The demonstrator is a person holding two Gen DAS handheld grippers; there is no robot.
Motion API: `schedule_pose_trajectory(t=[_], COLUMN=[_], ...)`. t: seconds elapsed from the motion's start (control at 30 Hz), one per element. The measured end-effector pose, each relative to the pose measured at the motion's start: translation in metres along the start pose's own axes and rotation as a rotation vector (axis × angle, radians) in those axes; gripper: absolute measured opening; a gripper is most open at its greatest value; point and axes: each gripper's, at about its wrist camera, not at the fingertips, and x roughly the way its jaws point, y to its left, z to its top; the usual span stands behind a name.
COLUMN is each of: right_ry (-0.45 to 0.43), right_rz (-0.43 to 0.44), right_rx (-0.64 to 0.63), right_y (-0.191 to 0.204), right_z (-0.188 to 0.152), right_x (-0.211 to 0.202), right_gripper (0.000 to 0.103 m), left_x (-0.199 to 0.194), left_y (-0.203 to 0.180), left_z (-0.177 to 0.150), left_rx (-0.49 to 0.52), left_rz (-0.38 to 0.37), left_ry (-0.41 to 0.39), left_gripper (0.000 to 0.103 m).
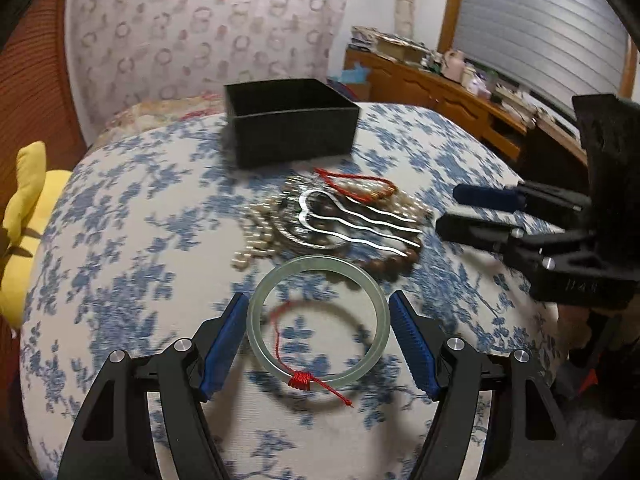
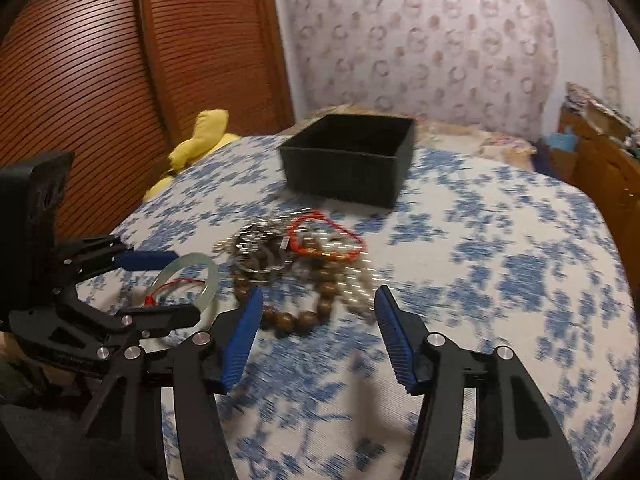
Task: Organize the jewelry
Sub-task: 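Grasp the pale jade bangle with the left gripper and lift it, then grasp the silver hair forks with the right gripper while the left holds the jade bangle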
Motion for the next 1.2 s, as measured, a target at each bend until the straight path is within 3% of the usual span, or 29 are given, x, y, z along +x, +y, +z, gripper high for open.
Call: schedule_pose_trajectory(t=[0.17,0.43,0.7,0.77,1.2], right_ry=[0.048,0.101,0.122,0.128,0.164], right_rz=[0.045,0.007,-0.095,-0.102,-0.069], right_rx=[-0.048,-0.164,-0.306,-0.326,-0.286], right_y=[0.018,0.038,0.049,0.049,0.043], right_z=[0.010,0.020,0.018,0.017,0.016], right_x=[0.021,0.042,0.050,0.050,0.062], right_gripper=[0.060,0.056,0.036,0.036,0.036], left_x=[-0.005,-0.012,-0.012,-0.012,-0.012], left_y=[0.015,0.031,0.031,0.032,0.029], left_z=[0.001,-0.001,-0.001,-0.001,-0.002], left_rx=[-0.032,-0.065,-0.069,-0.070,-0.072], left_rz=[0.019,0.035,0.035,0.033,0.030], left_ry=[-0.012,-0.025,-0.027,-0.028,-0.023], left_gripper=[0.069,0.069,0.069,0.069,0.069])
